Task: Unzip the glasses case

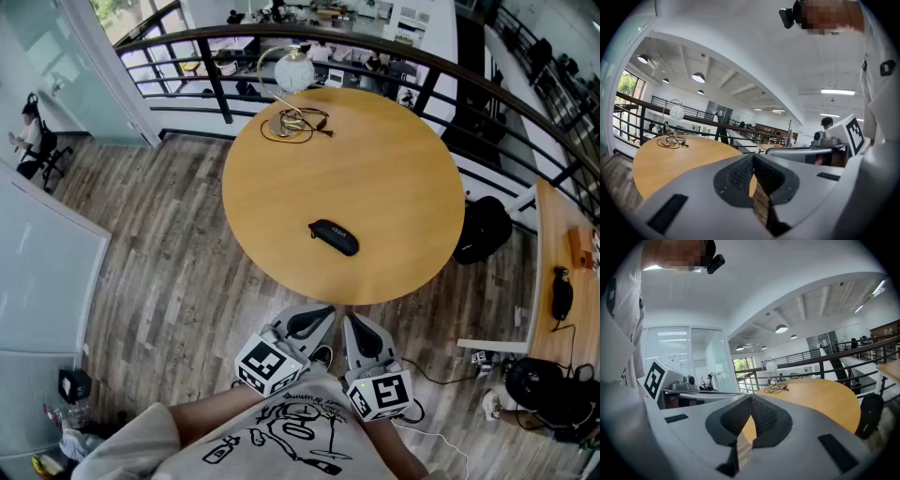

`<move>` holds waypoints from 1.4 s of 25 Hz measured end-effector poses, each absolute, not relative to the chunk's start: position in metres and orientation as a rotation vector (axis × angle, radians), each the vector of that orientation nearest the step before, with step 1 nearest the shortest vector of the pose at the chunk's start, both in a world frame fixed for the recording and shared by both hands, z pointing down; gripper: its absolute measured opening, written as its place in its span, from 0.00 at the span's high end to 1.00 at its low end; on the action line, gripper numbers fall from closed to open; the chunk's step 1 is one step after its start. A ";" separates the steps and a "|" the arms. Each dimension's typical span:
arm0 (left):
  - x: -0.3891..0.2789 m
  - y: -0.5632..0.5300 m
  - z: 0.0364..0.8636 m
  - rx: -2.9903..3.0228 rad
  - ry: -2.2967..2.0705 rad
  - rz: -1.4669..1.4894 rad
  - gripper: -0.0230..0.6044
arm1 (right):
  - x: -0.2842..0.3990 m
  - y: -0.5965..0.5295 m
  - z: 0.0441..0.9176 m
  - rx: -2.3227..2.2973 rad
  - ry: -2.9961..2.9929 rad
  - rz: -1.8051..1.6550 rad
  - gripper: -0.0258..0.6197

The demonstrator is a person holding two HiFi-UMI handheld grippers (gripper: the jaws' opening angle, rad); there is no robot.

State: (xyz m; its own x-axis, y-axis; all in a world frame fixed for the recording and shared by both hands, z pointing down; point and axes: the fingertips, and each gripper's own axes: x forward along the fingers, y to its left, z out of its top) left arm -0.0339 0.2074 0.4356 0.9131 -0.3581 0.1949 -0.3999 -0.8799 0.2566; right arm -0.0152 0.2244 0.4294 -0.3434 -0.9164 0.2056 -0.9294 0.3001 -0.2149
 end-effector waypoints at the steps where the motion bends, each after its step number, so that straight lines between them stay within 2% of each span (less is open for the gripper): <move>1: -0.030 0.209 0.435 2.782 -0.565 0.206 0.95 | -0.012 0.226 0.429 1.774 -2.500 0.464 0.93; 23: 0.037 0.250 0.444 2.758 -0.602 0.244 0.95 | 0.050 0.262 0.438 1.775 -2.530 0.535 0.92; 35: 0.041 0.190 0.455 2.727 -0.624 0.240 0.95 | 0.056 0.203 0.446 1.743 -2.499 0.531 0.92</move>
